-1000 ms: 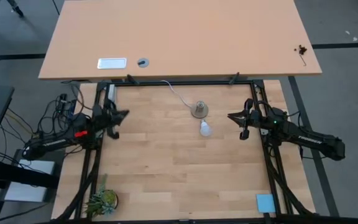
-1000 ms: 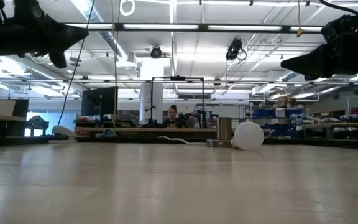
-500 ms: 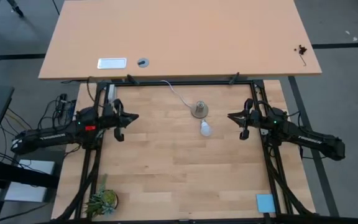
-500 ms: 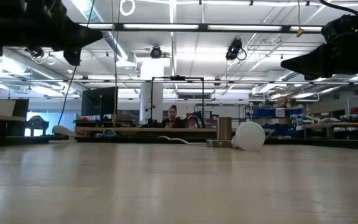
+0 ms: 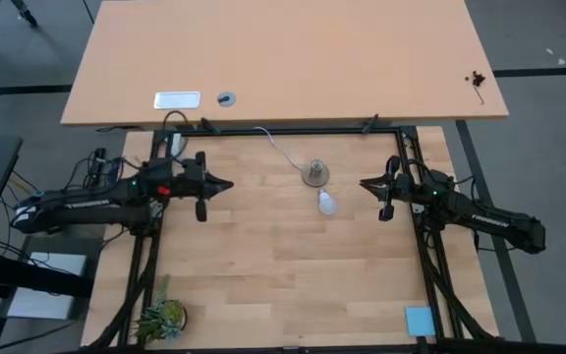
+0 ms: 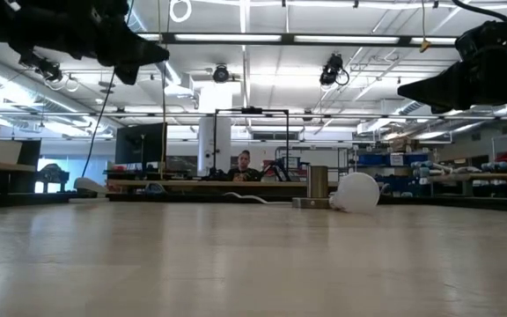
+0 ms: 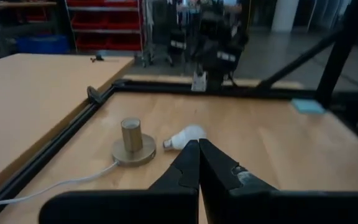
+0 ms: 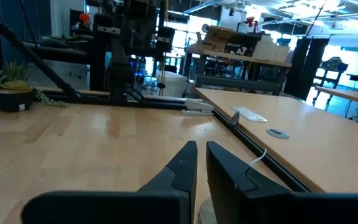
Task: Screw lightbulb
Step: Insert the white lightbulb into the gold lamp
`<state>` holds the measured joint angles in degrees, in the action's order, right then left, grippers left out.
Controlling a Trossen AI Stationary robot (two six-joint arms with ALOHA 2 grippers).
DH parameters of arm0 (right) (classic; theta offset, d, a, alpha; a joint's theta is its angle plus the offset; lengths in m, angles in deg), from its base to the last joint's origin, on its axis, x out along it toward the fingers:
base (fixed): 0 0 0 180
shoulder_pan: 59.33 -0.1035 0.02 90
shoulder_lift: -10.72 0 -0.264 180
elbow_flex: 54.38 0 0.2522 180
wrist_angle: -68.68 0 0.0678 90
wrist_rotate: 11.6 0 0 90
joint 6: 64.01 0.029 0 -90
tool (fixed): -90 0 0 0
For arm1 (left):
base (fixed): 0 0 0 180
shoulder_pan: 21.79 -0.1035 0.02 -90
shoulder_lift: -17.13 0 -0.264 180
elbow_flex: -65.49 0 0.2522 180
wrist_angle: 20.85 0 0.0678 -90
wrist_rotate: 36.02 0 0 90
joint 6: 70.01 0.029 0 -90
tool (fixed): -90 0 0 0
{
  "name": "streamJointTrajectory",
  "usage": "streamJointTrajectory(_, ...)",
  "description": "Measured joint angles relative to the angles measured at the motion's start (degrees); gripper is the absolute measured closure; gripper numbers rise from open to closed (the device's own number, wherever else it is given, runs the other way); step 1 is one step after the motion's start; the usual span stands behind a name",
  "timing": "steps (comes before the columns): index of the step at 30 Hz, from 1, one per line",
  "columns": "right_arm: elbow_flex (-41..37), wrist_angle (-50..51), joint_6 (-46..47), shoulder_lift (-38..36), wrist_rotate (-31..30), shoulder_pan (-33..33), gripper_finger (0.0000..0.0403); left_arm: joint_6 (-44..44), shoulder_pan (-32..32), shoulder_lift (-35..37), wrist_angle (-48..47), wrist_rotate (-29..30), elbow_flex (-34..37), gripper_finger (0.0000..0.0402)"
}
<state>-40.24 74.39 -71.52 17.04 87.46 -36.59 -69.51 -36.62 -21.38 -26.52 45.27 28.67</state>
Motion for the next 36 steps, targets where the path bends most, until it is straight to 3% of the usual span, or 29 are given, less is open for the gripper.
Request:
streamJointTrajectory(16, 0.0, 0.0, 0.0, 0.0, 0.0, 0.0, 0.0358, 3.2, 0.1, -13.8, 8.4, -1.0, -0.5, 0.0396)
streamJointTrajectory(36, 0.0, 0.0, 0.0, 0.0, 0.0, 0.0, 0.0358, 8.1, 7.5, -19.4, 7.3, 4.3, -0.4, 0.0396)
